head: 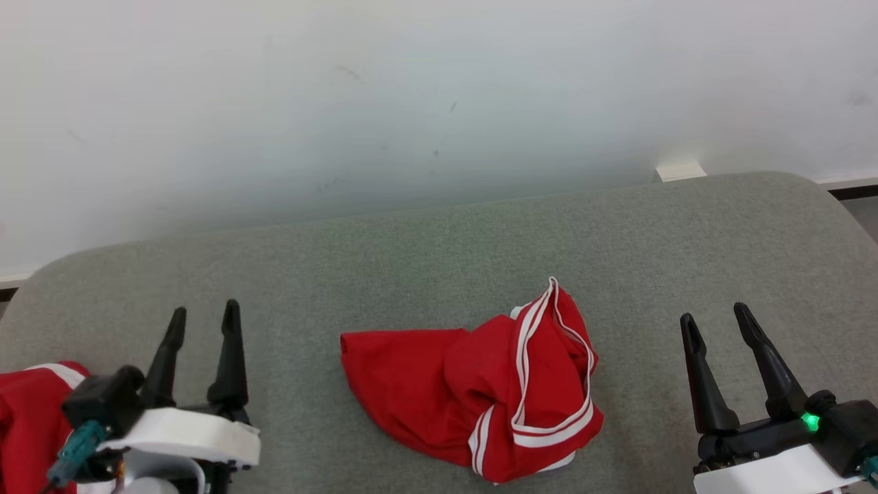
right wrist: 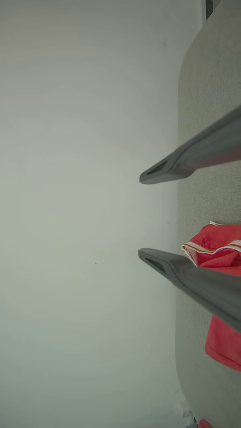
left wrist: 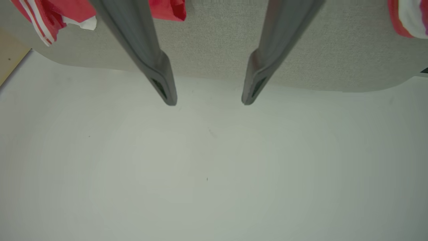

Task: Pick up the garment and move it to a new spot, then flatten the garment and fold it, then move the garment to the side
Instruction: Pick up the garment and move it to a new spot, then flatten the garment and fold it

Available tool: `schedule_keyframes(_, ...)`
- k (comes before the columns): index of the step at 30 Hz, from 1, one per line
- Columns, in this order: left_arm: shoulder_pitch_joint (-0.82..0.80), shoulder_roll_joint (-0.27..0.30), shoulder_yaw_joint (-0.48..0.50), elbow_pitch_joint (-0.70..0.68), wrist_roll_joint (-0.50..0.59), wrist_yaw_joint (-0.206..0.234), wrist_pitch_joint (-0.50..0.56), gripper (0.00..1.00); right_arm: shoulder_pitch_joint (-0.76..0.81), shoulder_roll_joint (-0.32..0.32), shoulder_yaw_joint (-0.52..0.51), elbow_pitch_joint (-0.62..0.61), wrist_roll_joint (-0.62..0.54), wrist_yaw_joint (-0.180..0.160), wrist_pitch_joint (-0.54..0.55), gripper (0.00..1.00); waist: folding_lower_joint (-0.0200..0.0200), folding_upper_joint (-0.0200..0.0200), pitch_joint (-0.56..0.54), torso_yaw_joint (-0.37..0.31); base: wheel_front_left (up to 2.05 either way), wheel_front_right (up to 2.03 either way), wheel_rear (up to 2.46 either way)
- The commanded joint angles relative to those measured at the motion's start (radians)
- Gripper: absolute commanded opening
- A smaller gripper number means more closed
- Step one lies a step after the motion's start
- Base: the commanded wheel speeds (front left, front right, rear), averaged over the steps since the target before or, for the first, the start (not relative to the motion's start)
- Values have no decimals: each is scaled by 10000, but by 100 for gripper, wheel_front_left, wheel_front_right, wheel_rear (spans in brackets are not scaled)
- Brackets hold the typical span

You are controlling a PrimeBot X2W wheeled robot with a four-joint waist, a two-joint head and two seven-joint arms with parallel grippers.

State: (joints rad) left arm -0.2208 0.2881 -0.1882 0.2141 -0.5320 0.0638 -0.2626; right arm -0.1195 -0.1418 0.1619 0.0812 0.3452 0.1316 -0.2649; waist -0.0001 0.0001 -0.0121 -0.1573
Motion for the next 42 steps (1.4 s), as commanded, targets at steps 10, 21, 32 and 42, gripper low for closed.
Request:
schedule_keyframes(10,1500,-1521,752,-1206,1779,-240,-18,100,341,167,-271,-208,-10,-18,11,100,1,-1,582,36,0,0,0)
schedule_keyframes(21,1458,-2244,1315,-807,2518,-1024,-20,100,257,138,57,-18,-177,-18,11,100,1,-1,493,219,0,0,0)
schedule_keyframes(32,1548,-2349,1006,-364,2624,-1334,-21,100,-232,-721,2388,996,687,-20,1456,100,1,-1,186,979,0,0,0)
schedule_keyframes(42,1443,-2361,661,-173,2268,-1200,-20,100,-644,-950,3723,1625,1914,-18,4236,100,1,-1,114,2055,0,0,0)
